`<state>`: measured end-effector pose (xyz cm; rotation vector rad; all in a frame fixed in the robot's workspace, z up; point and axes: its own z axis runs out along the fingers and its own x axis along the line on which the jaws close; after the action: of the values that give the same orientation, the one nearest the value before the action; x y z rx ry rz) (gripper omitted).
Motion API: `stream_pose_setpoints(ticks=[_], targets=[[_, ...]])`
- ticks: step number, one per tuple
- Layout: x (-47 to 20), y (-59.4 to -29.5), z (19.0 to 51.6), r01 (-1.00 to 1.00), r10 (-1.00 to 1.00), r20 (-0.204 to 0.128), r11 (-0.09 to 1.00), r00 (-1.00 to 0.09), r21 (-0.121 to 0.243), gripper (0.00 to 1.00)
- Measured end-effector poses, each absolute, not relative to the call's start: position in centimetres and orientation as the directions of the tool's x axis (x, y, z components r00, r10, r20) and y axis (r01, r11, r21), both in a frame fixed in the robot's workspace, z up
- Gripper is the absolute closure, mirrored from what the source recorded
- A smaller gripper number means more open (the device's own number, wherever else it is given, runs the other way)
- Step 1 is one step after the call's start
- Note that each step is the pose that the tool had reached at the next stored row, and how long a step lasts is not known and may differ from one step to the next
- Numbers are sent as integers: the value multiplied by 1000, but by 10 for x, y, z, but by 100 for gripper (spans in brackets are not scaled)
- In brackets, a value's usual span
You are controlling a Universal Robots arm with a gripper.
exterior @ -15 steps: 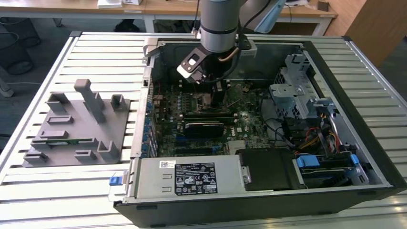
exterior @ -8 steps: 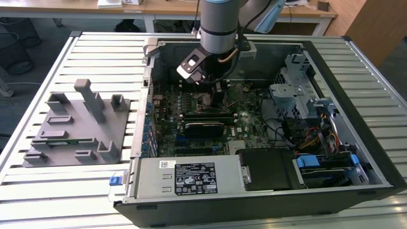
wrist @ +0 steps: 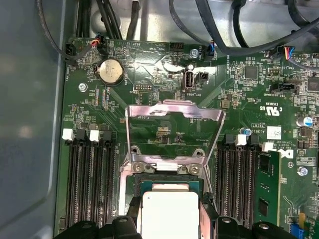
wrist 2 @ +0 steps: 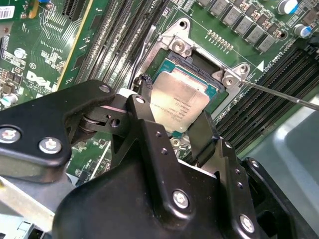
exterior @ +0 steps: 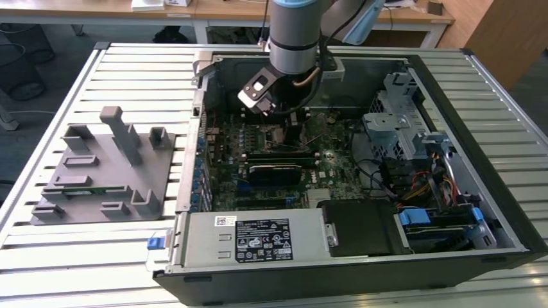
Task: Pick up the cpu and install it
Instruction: 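Place the cpu into insertion slot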
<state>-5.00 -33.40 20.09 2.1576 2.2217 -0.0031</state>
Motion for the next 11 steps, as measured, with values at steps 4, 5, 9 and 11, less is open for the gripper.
stream_pose_setpoints(ticks=[4, 5, 9, 11], targets=[[-50, -334, 199, 999, 999, -33, 29, -28, 30, 46], [-50, -334, 199, 999, 999, -33, 29, -28, 30, 46], [-50, -334, 198, 999, 999, -33, 29, -28, 30, 46], [-50, -334, 197, 999, 999, -34, 28, -27, 30, 46]])
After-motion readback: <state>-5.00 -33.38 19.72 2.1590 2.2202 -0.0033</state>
